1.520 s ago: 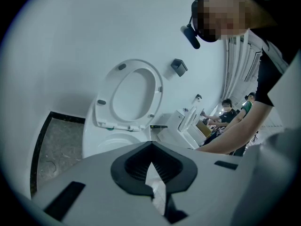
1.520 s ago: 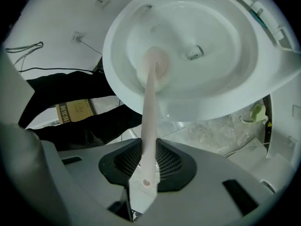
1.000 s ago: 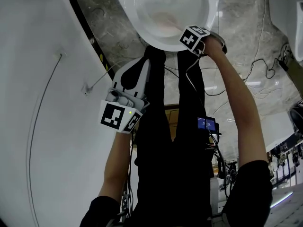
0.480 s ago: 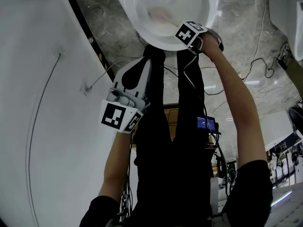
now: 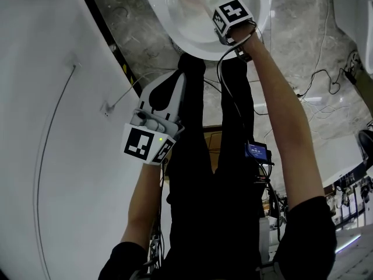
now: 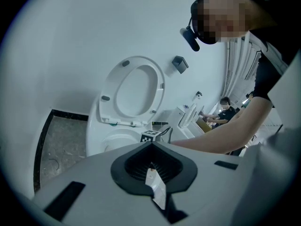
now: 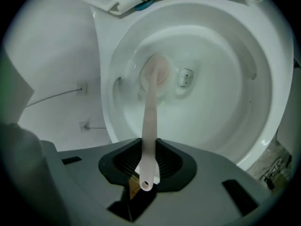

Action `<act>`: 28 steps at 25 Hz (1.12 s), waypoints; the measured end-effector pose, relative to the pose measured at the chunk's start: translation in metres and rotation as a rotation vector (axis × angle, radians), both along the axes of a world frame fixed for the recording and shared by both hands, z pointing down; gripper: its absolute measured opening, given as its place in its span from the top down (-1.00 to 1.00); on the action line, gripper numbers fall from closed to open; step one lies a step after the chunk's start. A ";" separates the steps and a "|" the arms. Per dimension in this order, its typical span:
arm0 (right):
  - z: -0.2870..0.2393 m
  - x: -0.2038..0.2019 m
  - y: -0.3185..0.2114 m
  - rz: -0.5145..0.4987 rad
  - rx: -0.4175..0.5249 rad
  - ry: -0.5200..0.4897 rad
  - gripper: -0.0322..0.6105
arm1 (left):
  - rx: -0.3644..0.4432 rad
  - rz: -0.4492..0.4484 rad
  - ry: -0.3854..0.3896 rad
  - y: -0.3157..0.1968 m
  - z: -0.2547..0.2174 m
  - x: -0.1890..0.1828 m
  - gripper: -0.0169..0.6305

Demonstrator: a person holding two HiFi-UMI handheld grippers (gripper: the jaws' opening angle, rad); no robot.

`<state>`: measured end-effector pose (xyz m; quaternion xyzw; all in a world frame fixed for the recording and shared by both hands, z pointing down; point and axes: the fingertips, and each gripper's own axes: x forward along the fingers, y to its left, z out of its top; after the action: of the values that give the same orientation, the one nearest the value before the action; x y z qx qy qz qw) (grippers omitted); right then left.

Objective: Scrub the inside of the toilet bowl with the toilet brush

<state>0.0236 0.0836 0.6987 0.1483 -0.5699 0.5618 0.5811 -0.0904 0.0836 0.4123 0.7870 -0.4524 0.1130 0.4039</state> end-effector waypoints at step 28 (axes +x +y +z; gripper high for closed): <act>-0.023 0.071 0.062 -0.293 -0.341 0.145 0.58 | 0.019 -0.015 0.029 -0.005 -0.007 0.005 0.92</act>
<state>0.0949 0.1459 0.6761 0.0039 -0.4389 0.5474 0.7125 -0.0851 0.0790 0.4050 0.7890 -0.4536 0.0943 0.4035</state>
